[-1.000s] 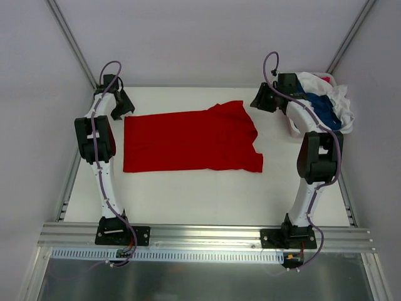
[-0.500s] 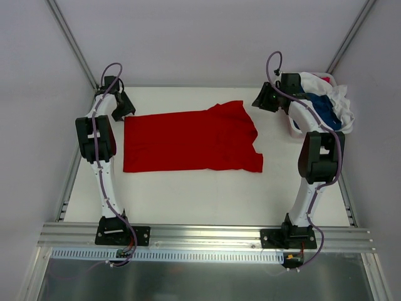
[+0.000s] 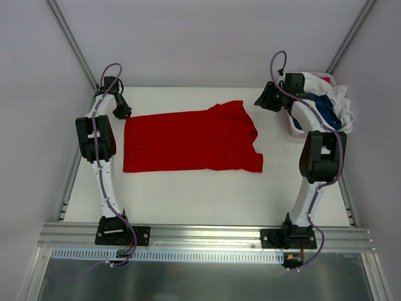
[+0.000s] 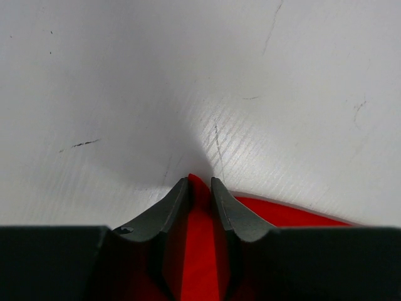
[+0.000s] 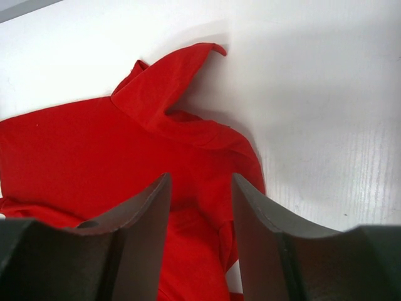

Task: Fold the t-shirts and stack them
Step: Grap the side of the flattened tshirt furthest away from the robot with both arms

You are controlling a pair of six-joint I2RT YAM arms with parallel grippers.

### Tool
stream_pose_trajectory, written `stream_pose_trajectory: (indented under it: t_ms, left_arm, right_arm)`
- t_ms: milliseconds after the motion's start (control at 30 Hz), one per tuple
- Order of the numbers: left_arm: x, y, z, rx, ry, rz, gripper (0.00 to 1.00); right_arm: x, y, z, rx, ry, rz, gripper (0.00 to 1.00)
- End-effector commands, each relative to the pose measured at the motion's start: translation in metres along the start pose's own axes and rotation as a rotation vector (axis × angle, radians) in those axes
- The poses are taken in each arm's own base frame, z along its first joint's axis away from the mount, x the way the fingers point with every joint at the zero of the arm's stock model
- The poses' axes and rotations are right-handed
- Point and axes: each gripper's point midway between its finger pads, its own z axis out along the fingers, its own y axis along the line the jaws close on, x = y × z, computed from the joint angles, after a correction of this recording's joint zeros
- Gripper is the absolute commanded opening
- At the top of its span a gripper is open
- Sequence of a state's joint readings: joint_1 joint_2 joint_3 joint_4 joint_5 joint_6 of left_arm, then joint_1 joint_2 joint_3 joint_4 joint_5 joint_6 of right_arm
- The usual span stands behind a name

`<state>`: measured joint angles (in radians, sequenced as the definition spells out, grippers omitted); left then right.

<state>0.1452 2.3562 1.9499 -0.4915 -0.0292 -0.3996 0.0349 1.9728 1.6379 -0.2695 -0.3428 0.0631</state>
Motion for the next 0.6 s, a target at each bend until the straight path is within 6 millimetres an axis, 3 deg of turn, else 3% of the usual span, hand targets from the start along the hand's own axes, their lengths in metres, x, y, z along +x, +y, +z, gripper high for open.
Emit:
stream_pose_trajectory:
  t_ms: [0,133,300,333,433,500,533,567]
  left_arm:
    - [0.002,0.002,0.002,-0.001,0.013,0.01,0.2]
    - [0.001,0.003,-0.001,-0.001,0.009,0.012,0.18]
    - [0.003,0.003,-0.004,-0.007,0.008,0.013,0.17]
    - [0.003,0.003,-0.004,-0.007,0.008,0.014,0.17]
    - [0.003,0.002,-0.005,-0.006,0.005,0.021,0.17]
    - [0.005,0.001,-0.004,-0.01,0.008,0.029,0.17]
    - [0.005,0.001,-0.005,-0.011,0.008,0.03,0.17]
    - [0.005,0.001,-0.005,-0.013,0.007,0.032,0.17]
  right_arm:
    - [-0.013,0.006,0.007,-0.06,-0.022,0.016,0.47]
    - [-0.008,0.003,0.03,-0.089,0.014,0.049,0.59]
    - [-0.005,-0.001,0.063,-0.127,0.054,0.089,0.59]
    - [-0.015,0.002,0.064,-0.139,0.036,0.087,0.59]
    - [-0.016,0.002,0.08,-0.164,0.044,0.108,0.58]
    - [-0.028,0.005,0.084,-0.175,0.023,0.109,0.58]
    - [-0.023,0.0,0.092,-0.168,0.039,0.119,0.59]
    - [-0.031,0.004,0.092,-0.176,0.025,0.111,0.58]
